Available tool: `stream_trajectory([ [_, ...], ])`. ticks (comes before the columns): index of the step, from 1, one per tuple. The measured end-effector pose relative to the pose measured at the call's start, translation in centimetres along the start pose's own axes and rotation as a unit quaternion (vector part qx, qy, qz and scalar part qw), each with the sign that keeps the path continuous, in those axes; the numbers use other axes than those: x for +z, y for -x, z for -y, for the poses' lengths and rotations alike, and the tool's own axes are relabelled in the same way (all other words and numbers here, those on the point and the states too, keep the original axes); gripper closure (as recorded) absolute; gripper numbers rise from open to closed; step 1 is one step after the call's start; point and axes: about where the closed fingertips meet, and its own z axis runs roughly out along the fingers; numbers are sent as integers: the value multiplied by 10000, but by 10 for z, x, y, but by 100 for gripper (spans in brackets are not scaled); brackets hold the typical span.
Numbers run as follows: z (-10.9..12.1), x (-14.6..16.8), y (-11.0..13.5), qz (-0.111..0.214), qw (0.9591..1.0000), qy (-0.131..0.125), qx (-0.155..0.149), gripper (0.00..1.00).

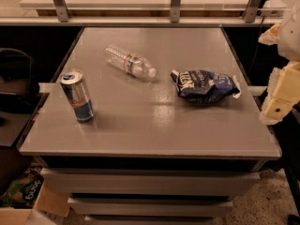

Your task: Knock redbull can over

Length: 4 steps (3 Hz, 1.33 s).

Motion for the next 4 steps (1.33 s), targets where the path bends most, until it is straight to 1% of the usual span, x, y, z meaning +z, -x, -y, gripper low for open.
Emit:
stream_trajectory([
  [1, 0, 0, 0, 1, 10000, -1, 0, 0],
  [2, -2, 1, 2, 97, 9999, 62, -11, 0],
  [3, -8, 9, 29, 626, 9979, 96, 111, 0],
  [4, -10, 20, 74, 1599, 9869, 45, 206, 0],
])
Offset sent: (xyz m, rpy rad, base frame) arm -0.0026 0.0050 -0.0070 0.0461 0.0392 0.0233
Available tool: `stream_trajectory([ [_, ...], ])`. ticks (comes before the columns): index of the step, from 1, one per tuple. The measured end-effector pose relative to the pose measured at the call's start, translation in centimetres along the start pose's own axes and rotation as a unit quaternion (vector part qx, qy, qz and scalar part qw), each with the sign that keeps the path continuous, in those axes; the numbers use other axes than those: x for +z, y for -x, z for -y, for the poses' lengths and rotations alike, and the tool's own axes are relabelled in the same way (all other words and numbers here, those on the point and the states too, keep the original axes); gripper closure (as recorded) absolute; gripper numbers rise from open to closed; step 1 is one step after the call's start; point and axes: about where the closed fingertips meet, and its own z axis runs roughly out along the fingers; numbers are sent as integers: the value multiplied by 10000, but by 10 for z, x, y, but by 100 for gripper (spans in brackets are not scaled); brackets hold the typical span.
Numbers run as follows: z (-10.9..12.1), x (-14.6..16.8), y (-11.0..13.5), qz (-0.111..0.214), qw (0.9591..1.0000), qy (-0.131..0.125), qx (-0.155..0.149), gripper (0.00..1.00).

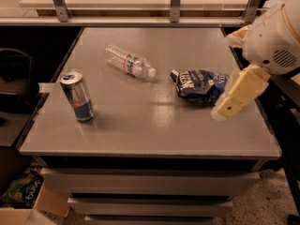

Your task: Knock redbull can over

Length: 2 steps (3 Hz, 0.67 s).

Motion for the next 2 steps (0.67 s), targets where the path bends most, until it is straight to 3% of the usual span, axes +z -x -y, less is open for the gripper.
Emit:
stream_trajectory([
  [1, 4, 34, 25, 975, 9951, 116, 75, 0],
  [2, 4, 34, 46, 1423, 9895, 196, 142, 0],
])
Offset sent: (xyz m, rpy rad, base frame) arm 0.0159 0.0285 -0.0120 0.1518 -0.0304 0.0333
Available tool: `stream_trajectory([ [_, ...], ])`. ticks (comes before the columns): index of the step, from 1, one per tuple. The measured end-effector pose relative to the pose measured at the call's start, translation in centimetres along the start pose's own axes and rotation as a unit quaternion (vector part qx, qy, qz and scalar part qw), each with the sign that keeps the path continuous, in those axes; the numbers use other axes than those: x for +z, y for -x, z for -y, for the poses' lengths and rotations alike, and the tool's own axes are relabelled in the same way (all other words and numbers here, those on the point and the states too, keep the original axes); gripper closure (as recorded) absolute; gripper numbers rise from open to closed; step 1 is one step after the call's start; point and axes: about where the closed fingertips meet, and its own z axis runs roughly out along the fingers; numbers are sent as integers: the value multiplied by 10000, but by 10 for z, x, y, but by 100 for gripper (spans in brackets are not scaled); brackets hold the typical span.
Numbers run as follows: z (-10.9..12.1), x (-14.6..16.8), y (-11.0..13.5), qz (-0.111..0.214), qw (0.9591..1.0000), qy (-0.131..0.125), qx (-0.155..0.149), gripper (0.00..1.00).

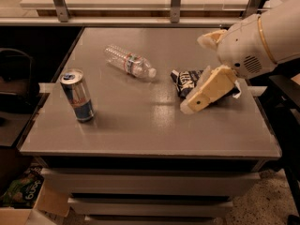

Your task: Knock redbull can over

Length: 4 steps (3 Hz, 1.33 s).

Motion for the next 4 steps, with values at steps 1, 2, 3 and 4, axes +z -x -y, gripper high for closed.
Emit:
stream_trajectory([
  [1, -1, -1, -1, 107, 9999, -20, 37, 0],
  [2, -7, 25, 1, 444, 9990, 21, 18, 0],
  [3, -13, 69, 6, 993, 9950, 132, 57, 0],
  [4, -19, 106, 24, 1555, 9870, 400, -15, 0],
])
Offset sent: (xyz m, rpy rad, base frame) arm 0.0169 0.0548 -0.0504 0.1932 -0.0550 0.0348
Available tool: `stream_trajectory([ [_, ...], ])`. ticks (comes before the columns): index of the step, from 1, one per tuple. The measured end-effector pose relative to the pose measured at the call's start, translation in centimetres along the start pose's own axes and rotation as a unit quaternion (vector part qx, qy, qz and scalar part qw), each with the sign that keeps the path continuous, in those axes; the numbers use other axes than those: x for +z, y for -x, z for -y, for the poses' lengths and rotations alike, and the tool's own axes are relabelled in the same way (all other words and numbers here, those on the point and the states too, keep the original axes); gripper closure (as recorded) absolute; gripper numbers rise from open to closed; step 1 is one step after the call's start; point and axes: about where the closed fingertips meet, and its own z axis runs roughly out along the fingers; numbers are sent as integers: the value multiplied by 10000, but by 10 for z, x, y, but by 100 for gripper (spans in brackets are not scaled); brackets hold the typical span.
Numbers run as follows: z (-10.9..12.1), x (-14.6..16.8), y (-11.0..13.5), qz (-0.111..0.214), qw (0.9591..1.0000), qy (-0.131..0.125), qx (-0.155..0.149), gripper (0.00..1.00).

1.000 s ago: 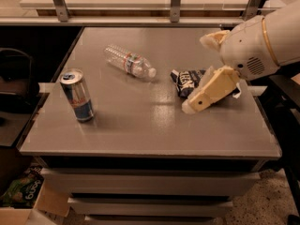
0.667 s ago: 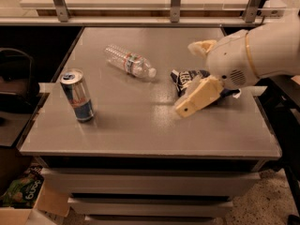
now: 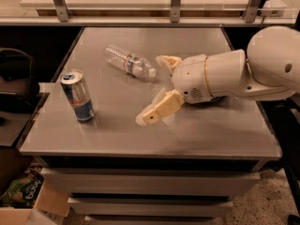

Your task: Knock redbull can over

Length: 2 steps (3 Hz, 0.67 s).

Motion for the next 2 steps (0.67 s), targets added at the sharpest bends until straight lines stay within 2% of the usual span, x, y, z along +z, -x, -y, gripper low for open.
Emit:
stream_trajectory([
  [1, -8, 30, 7, 511, 9984, 226, 7, 0],
  [2, -20, 56, 14, 1004, 9936, 520, 11, 0],
])
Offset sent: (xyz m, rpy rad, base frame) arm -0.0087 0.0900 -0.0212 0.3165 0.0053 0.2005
